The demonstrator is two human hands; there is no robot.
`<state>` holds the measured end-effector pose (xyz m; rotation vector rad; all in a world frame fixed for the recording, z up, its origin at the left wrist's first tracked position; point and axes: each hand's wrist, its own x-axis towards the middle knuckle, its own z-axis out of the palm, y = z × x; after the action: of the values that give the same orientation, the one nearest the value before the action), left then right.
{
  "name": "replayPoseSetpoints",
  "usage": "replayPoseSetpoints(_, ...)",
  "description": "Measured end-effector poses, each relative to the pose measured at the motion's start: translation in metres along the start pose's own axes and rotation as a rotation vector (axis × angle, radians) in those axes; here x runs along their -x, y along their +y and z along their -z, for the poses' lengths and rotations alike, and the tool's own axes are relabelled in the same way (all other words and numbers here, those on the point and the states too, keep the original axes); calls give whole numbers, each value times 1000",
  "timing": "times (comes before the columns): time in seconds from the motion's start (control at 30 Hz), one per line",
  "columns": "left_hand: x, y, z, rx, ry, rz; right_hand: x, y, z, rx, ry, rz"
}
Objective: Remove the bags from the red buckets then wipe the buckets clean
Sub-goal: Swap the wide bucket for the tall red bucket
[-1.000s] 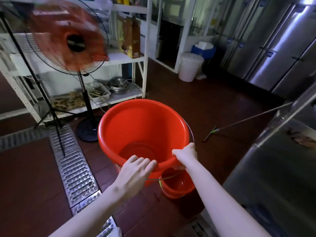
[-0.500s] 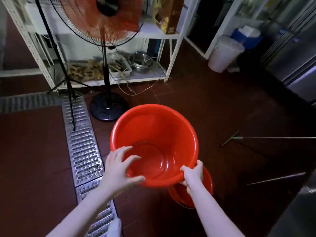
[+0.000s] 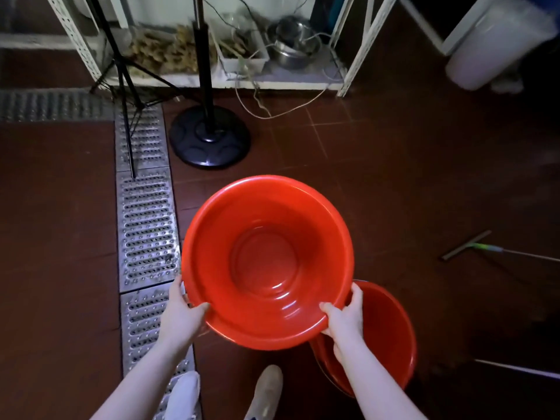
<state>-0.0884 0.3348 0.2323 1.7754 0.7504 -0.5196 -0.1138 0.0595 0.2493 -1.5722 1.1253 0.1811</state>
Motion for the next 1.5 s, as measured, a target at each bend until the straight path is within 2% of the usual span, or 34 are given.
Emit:
replayPoseSetpoints(0.3,-126,-117,-75,76,10,126,-132,102,-46,90,-61,-31)
replayPoseSetpoints(0.57,-206,-182,-115,9,21,64,-212,179,-74,182,34,-65)
replayPoseSetpoints(0.83,-244,-183,-141,-39,-6,-25,-253,195,-90,398,146,14)
replayPoseSetpoints(1.07,-228,-154,-145,-317,17,-133,-242,182,-76,382,91,14)
replayPoseSetpoints(1.17,-205,-142,-148,-397,121,-84,-226,175,-51,458,105,59)
replayPoseSetpoints(1.23,-178,-136,-155,-484,195,-144,-214,175,-27,472,137,41)
replayPoseSetpoints(1.27,-162,-135,-162,-508,180,-217,-208,176,-13,481,163,19)
replayPoseSetpoints(1.33,-130,-133,-181,-514,49,-321,-199,183,17,509,223,-41)
replayPoseSetpoints(1.5,-82,-137,-253,-537,-353,-404,-187,211,94,595,417,-243)
